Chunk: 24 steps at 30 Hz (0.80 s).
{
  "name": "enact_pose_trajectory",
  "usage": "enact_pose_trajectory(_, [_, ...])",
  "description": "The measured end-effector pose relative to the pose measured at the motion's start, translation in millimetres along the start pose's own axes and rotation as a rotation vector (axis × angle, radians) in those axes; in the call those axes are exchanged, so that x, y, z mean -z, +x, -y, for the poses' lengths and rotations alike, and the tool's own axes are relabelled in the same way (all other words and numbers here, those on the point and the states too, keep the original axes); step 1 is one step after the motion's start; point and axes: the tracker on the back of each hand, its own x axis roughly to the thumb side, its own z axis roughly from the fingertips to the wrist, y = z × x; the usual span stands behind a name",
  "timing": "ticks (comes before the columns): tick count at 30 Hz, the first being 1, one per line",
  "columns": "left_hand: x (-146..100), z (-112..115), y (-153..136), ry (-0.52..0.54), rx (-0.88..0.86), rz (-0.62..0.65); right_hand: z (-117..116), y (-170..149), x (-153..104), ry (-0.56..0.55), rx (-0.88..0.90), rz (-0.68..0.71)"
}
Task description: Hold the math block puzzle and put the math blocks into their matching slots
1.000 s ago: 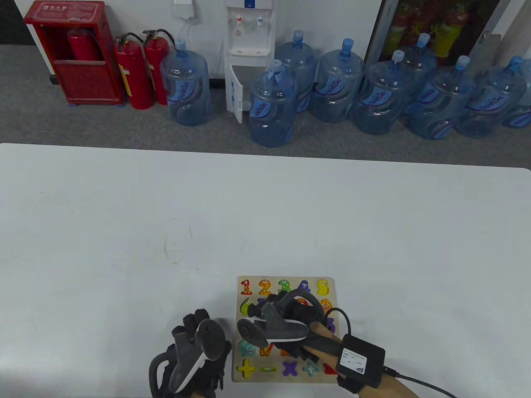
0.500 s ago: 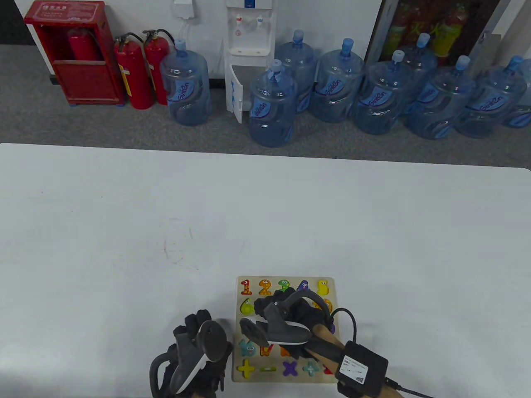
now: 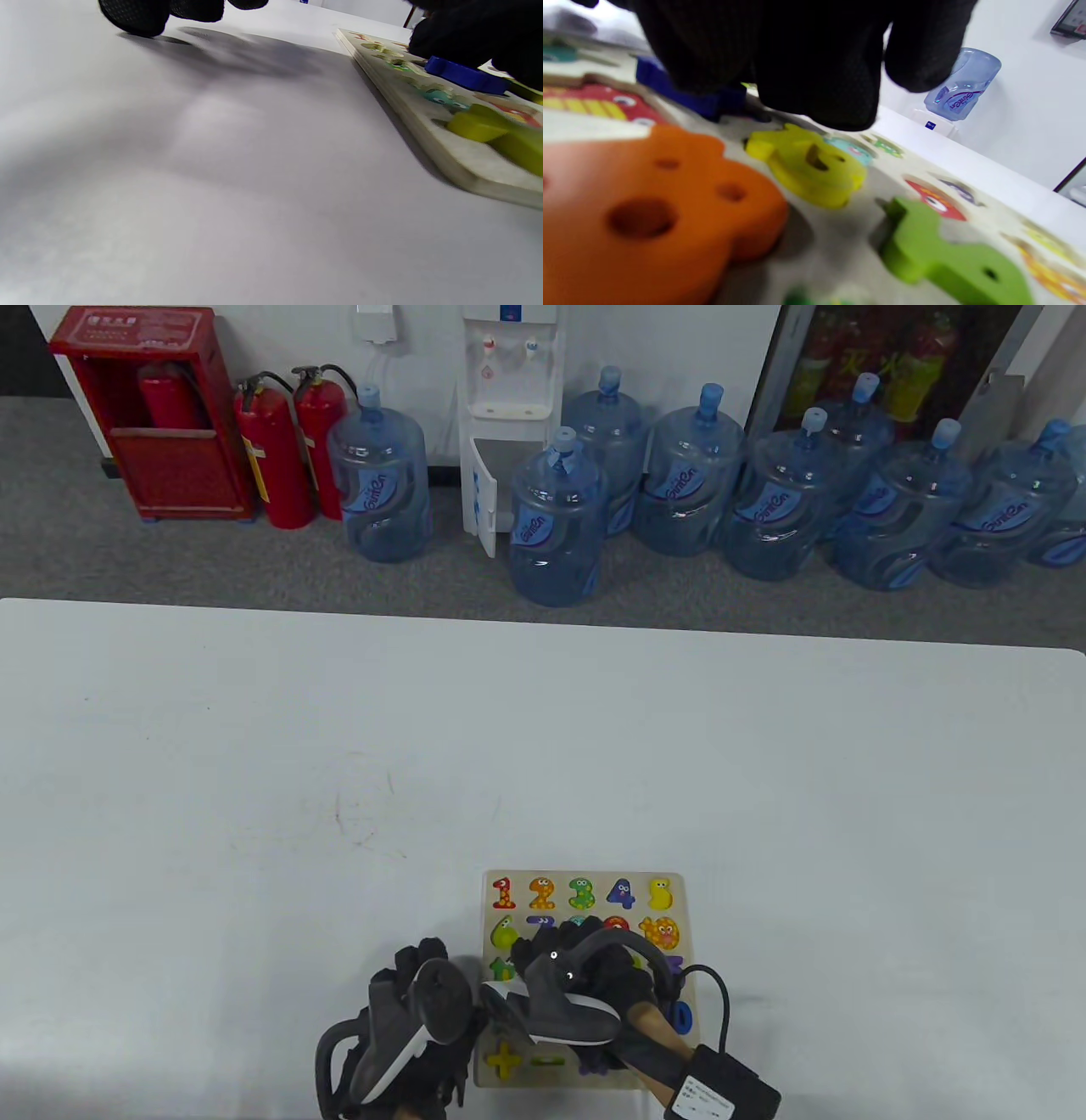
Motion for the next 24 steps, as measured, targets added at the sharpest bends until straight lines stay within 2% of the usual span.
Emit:
enact_pose_trajectory(13, [0.9, 1.2, 0.2, -0.001, -0.011, 0.012, 1.3, 8.0, 6.0, 0.022, -0.142, -0.064])
enact_pose_trajectory(15, [0.7, 0.7, 0.2, -0.002, -0.007, 0.008, 8.2, 5.5, 3.0, -0.031, -0.078, -0.050])
enact_pose_trajectory(18, [0.3, 0.5, 0.0, -0.002, -0.005, 0.003, 14.2, 6.0, 1.7, -0.024, 0.055, 0.017])
enact_pose_trajectory(24, [0.3, 1.0, -1.3, -0.002, -0.019, -0.006, 5.9, 7.9, 3.3, -0.028, 0.017, -0.007])
